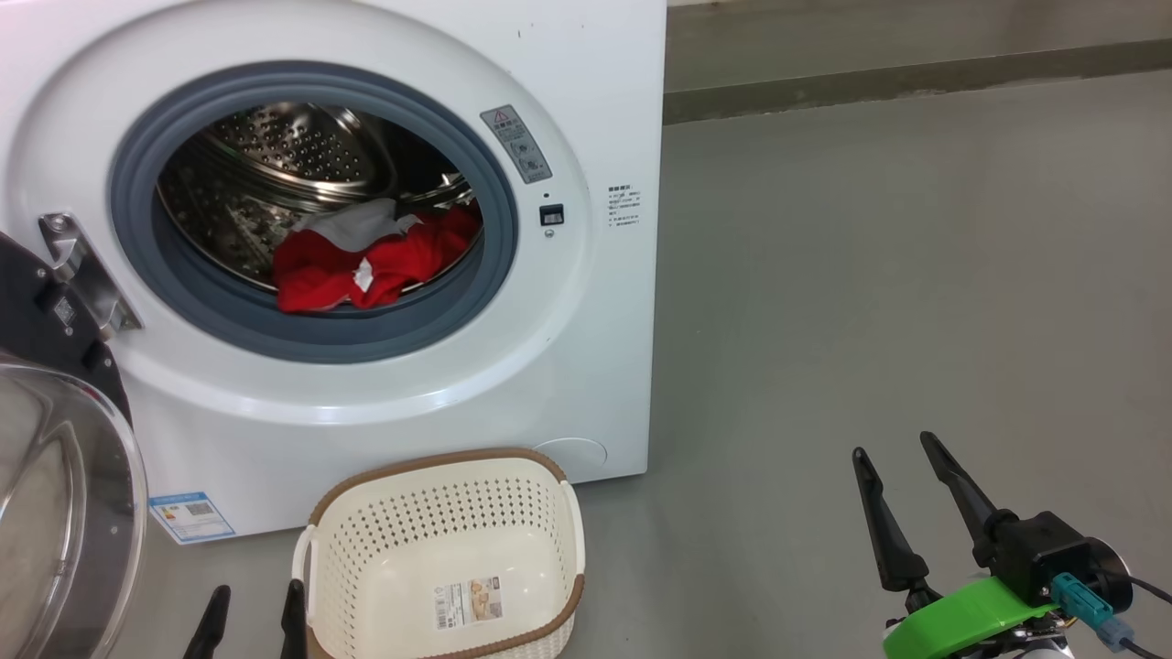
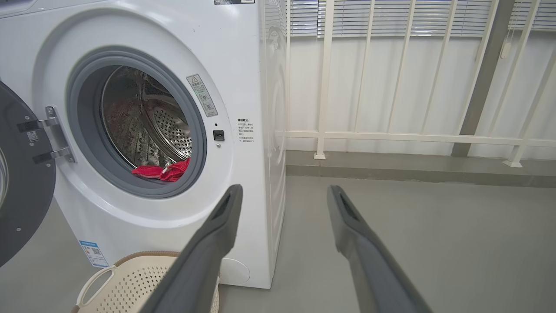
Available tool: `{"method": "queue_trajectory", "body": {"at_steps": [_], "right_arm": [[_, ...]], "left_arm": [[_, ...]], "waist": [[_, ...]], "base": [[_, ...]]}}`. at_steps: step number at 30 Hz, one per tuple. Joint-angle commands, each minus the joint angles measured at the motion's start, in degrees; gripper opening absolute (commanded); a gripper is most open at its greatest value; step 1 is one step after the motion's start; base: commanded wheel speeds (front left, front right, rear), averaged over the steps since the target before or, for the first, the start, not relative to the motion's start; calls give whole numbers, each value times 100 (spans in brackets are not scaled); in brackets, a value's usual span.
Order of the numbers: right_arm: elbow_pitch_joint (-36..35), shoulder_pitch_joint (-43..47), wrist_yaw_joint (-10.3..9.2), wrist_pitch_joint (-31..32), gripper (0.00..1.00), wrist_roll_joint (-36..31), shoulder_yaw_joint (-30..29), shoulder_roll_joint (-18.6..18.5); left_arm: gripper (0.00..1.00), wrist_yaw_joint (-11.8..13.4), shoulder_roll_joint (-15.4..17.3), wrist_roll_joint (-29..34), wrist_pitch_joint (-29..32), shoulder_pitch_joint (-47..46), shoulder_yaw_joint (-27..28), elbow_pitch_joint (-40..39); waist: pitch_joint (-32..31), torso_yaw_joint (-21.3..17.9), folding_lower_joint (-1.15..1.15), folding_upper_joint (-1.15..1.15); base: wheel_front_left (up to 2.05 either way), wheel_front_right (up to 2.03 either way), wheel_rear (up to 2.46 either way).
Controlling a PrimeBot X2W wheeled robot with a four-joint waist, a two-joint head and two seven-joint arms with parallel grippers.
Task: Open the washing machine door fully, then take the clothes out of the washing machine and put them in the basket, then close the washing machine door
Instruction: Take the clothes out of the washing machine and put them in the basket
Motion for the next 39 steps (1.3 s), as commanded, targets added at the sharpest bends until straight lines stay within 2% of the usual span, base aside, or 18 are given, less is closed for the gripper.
{"method": "queue_trajectory", "body": {"at_steps": [1, 16, 24, 39], "right_arm": [[-145, -63, 36, -37, 100, -19, 154, -14], [-119, -9, 36, -37, 100, -47, 138, -14], [-85, -18, 36, -37, 100, -53, 150, -14], [-48, -51, 36, -37, 100, -21, 151, -14]], "left_arm": [[100, -27, 22, 79, -69, -138, 238, -110], [100, -332, -205, 350, -70, -204, 538, 0], [100, -498, -324, 191, -70, -228, 735, -179], [100, -432, -388, 577, -70, -334, 994, -7]], "waist": [[2, 8, 0, 0], [4, 79, 0, 0], [27, 77, 0, 0], [40, 78, 0, 0]], "base": [[0, 0, 0], [0, 0, 0], [0, 0, 0], [36, -36, 0]]}}
